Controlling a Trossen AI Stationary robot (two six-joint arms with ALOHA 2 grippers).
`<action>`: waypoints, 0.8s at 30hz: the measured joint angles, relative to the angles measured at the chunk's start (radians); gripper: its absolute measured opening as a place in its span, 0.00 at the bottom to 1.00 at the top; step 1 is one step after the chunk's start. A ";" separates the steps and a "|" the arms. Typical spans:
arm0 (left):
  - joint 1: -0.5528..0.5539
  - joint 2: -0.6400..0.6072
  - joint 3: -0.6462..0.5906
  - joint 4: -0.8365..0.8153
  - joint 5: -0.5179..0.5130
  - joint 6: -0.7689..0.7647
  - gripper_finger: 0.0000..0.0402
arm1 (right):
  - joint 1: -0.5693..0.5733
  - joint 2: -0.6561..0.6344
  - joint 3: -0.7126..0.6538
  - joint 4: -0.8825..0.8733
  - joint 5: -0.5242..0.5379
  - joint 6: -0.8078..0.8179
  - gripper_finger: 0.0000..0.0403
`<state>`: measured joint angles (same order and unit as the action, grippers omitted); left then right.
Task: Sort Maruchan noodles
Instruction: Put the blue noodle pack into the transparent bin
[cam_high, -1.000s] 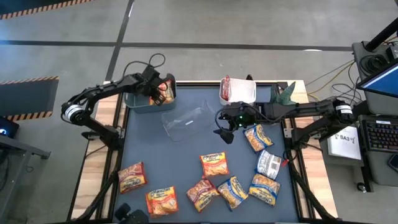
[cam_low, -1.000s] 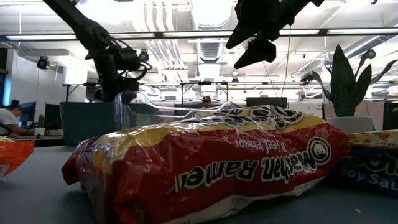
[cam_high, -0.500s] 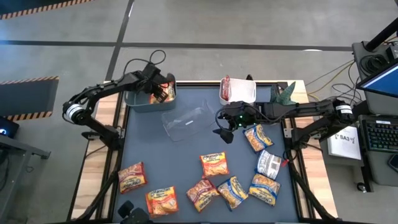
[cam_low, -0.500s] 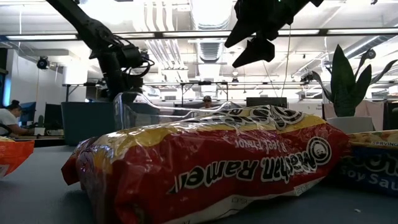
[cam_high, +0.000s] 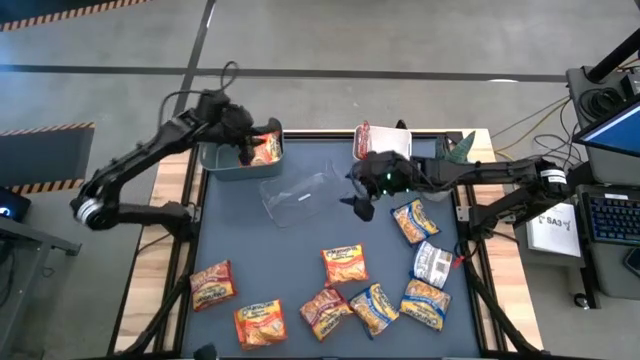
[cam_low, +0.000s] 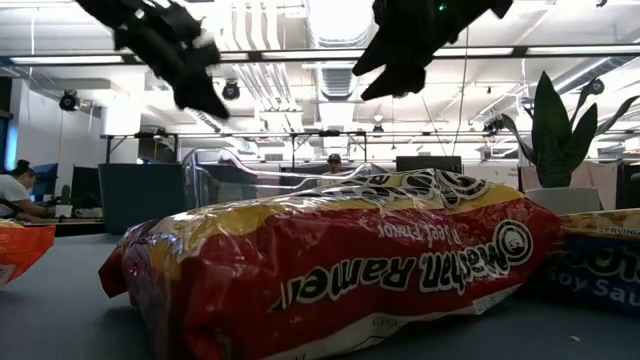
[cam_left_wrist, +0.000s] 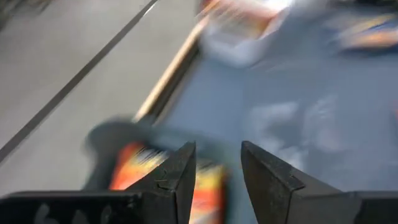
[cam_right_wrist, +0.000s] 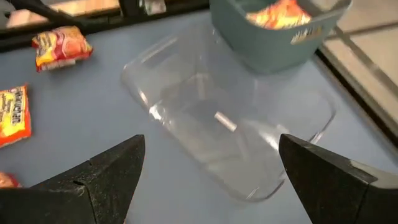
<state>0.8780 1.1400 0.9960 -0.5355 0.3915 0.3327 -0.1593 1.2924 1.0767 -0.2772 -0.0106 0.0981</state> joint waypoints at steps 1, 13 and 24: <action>-0.001 -0.032 -0.006 0.002 0.046 -0.001 0.28 | -0.029 -0.001 0.000 0.022 -0.026 -0.026 0.89; 0.000 -0.216 -0.078 -0.010 0.056 -0.231 0.28 | -0.374 -0.002 0.000 0.357 -0.058 -0.108 0.88; 0.036 -0.197 -0.166 -0.065 -0.225 -0.483 0.27 | -0.455 0.004 0.031 0.409 0.088 0.292 0.81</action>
<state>0.9142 0.9432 0.8300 -0.6001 0.1663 -0.1501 -0.6139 1.2961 1.1075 0.1314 0.0775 0.3897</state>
